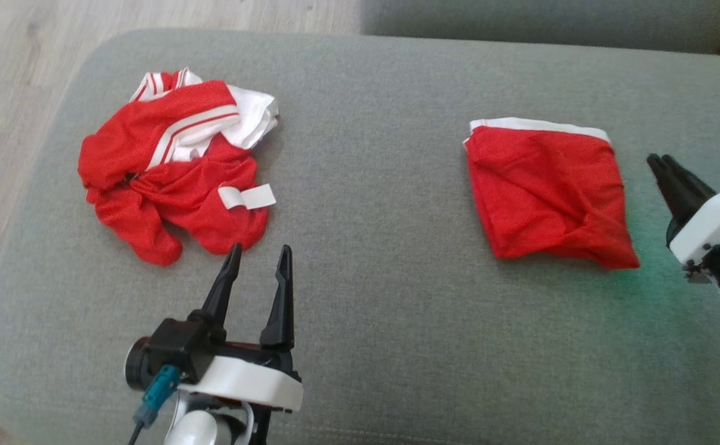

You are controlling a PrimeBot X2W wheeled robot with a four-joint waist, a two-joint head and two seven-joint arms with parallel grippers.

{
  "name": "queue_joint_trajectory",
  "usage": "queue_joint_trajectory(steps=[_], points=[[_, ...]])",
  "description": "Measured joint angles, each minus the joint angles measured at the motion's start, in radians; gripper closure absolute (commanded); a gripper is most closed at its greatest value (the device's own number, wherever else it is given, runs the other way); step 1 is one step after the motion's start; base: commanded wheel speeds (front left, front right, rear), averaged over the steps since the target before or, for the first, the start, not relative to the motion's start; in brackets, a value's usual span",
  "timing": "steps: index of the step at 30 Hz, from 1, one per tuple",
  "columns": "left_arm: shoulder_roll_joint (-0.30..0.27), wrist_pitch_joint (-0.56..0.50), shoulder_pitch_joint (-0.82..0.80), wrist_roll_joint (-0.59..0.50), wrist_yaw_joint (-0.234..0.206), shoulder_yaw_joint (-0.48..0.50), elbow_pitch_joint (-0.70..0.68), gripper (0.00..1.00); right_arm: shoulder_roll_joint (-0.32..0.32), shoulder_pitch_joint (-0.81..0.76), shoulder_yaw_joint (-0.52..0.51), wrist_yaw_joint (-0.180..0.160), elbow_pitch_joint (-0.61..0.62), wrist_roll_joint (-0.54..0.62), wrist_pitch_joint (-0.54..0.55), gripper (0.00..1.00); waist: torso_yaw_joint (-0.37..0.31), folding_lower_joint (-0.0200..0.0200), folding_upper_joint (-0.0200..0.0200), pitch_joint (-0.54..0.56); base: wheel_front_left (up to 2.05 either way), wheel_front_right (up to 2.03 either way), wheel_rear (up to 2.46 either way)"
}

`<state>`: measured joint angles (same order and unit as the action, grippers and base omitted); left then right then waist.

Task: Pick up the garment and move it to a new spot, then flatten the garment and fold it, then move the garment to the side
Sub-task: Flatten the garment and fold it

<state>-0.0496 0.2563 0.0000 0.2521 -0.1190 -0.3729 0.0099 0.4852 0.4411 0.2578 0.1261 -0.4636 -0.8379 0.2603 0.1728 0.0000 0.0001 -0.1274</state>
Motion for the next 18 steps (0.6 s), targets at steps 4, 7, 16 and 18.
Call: queue_joint_trajectory(steps=[4,7,16,18], points=[[0.0,0.0,-0.002,0.0,0.004,-0.011,-0.001,0.0,-0.012,0.021,-0.03,0.0,-0.028,-0.136,0.119,1.0,0.013,0.0001,0.0,-0.026,0.0,0.0,0.0],[0.0,0.0,-0.009,0.0,0.005,-0.027,0.001,0.0,-0.025,0.075,-0.046,0.0,-0.074,-0.226,0.218,1.0,0.03,0.0001,-0.0001,-0.046,0.0,0.0,0.0],[0.0,0.0,-0.051,0.0,0.004,-0.058,0.016,0.0,-0.028,0.144,0.021,0.0,-0.179,-0.266,0.349,1.0,0.088,0.0002,0.0,-0.07,0.0,0.0,0.0],[0.0,0.0,-0.051,0.0,0.003,-0.061,0.019,0.0,-0.047,0.138,0.057,0.0,-0.174,-0.286,0.37,1.0,0.087,0.0001,0.0,-0.062,0.0,0.0,0.0]])
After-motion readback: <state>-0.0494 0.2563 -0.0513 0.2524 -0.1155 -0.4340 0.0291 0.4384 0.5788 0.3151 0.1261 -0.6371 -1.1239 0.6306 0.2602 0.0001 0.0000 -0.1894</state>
